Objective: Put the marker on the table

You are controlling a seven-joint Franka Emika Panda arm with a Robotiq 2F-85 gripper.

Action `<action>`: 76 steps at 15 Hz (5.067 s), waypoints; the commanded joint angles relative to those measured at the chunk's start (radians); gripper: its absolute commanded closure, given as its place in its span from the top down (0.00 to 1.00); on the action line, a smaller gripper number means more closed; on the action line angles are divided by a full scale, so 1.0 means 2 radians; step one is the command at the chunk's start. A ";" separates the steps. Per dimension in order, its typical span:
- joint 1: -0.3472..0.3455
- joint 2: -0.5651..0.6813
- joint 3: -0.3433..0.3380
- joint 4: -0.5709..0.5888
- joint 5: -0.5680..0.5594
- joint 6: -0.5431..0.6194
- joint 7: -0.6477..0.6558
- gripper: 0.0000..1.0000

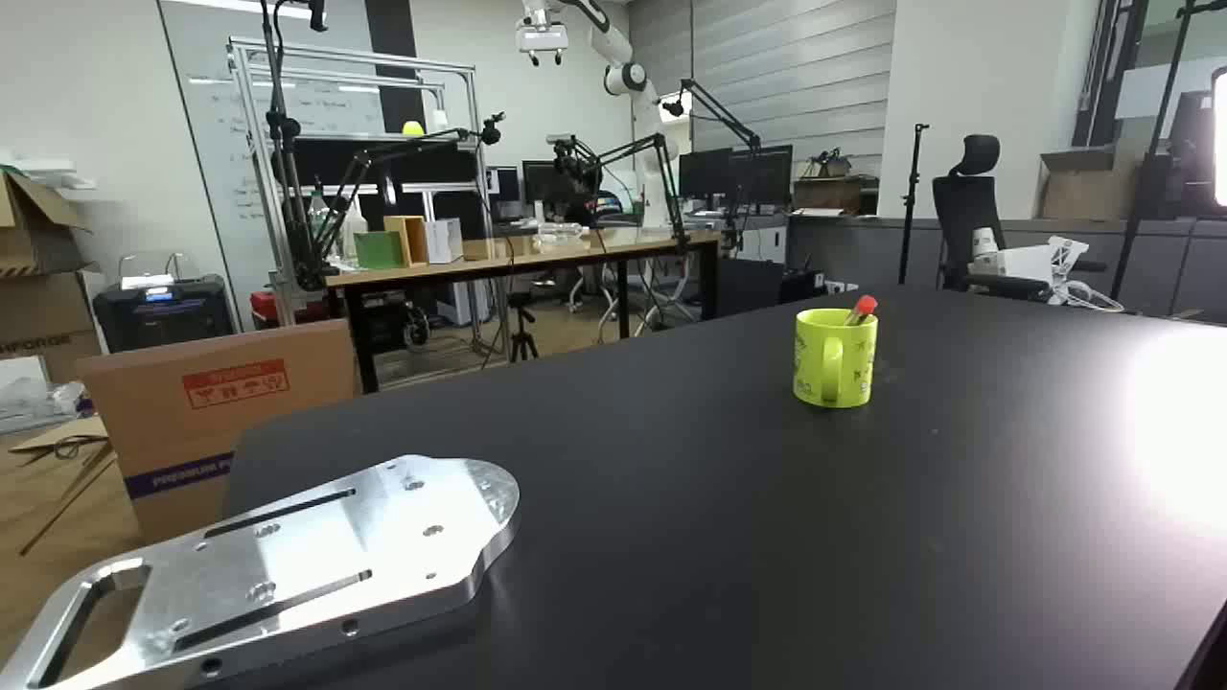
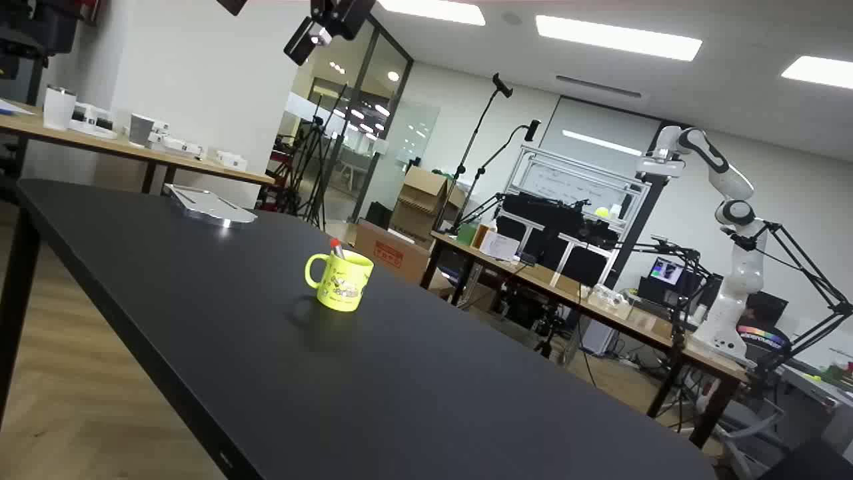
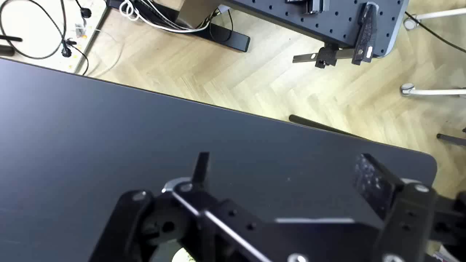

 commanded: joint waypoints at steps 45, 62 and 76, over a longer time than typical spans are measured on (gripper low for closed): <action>-0.007 0.317 0.126 0.140 -0.408 0.069 -0.060 1.00; 0.013 0.403 0.161 0.234 -0.513 0.271 -0.004 1.00; 0.016 0.513 0.173 0.327 -0.451 0.250 -0.093 1.00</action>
